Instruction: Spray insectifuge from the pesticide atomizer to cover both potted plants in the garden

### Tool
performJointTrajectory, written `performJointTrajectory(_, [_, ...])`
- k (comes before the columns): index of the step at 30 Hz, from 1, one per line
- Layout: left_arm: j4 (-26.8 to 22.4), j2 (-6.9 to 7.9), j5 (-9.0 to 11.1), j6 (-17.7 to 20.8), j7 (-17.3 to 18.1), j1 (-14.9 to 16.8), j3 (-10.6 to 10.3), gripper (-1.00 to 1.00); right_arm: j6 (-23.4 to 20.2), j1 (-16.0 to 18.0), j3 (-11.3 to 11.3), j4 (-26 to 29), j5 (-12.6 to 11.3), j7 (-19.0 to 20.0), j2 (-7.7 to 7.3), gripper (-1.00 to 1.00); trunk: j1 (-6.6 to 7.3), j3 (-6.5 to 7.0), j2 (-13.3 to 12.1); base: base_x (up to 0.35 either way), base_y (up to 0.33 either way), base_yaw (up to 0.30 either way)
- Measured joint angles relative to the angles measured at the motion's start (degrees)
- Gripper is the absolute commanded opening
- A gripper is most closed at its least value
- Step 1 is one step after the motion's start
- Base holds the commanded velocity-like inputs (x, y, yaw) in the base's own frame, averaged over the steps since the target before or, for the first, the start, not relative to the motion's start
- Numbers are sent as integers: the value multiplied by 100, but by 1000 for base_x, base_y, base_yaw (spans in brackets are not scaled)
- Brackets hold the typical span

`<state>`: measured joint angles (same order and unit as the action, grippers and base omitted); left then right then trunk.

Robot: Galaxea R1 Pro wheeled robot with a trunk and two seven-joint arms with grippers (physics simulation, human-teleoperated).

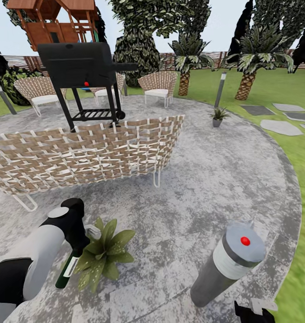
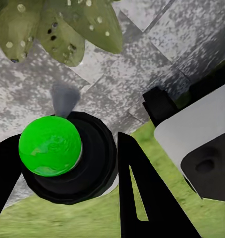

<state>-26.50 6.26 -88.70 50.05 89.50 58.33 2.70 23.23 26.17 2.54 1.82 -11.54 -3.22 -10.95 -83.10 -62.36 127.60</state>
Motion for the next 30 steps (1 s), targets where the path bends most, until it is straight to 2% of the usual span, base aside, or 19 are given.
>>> performJointTrajectory(10, [0,2,2,129,-1,1,-34,-100,8,0,-4,-12,1,-11,-144,100,-3,-1,0,39,-8,1])
performJointTrajectory(14, [0,2,0,129,-2,0,-34,-100,11,0,-2,-13,0,-15,-187,100,-3,-1,0,-40,-213,0])
performJointTrajectory(30, [0,18,-27,141,-1,0,-32,-100,5,0,-19,0,-5,-13,-162,100,-5,-1,0,-251,-160,0])
